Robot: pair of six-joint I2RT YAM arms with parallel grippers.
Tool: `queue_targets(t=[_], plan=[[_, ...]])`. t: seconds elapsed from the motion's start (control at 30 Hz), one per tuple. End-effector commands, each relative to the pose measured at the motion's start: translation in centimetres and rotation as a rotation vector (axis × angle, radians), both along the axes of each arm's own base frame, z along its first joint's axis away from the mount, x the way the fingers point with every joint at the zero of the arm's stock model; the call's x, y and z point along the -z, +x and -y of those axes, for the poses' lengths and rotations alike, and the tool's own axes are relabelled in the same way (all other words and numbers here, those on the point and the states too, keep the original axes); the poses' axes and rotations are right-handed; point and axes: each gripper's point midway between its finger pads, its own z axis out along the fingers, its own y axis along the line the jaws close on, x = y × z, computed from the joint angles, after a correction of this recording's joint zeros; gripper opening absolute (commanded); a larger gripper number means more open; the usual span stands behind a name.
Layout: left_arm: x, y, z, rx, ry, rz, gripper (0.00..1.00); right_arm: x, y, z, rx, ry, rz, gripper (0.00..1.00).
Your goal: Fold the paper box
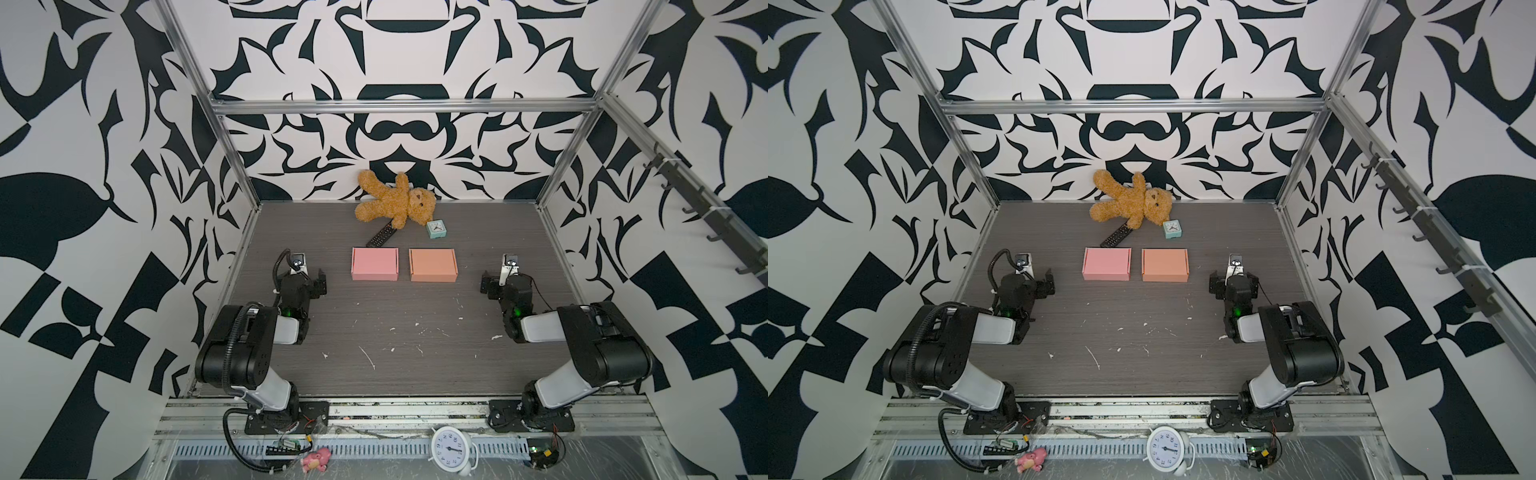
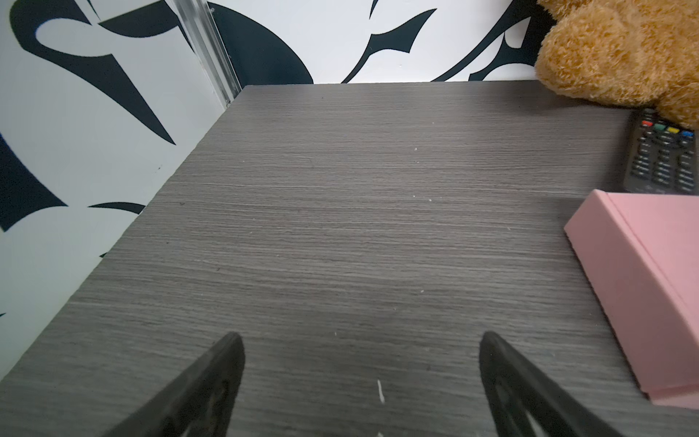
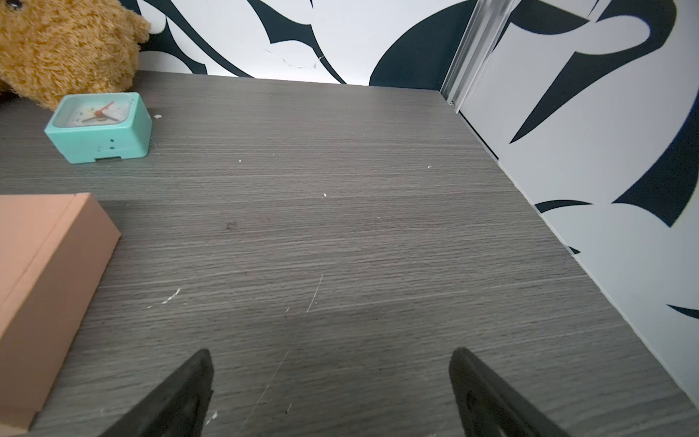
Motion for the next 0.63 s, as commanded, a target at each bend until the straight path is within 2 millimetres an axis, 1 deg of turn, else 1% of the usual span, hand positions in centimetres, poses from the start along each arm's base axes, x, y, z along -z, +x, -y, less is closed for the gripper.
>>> queue_targets(t=[0.0,0.47,0.53,0.6], plan=[[-0.7,0.4,0.0,0.002,-0.008,0.023,0.99,-0.9,0.4,-0.2,-0.006,0.000,0.024,0.99],[-0.5,0.5,0.0,0.001,-0.024,0.012,0.99,-0.9,0.5,-0.1,-0.005,-0.001,0.023,0.98],[-0.6,0.5,-0.1,0.003,-0.025,0.017,0.99,-0.9,0.3,-0.1,-0.006,-0.002,0.026,0.99],[-0.7,0.3,-0.1,0.001,-0.023,0.025,0.99,-1.0,-0.6,-0.6,-0.041,0.004,0.055,0.98]])
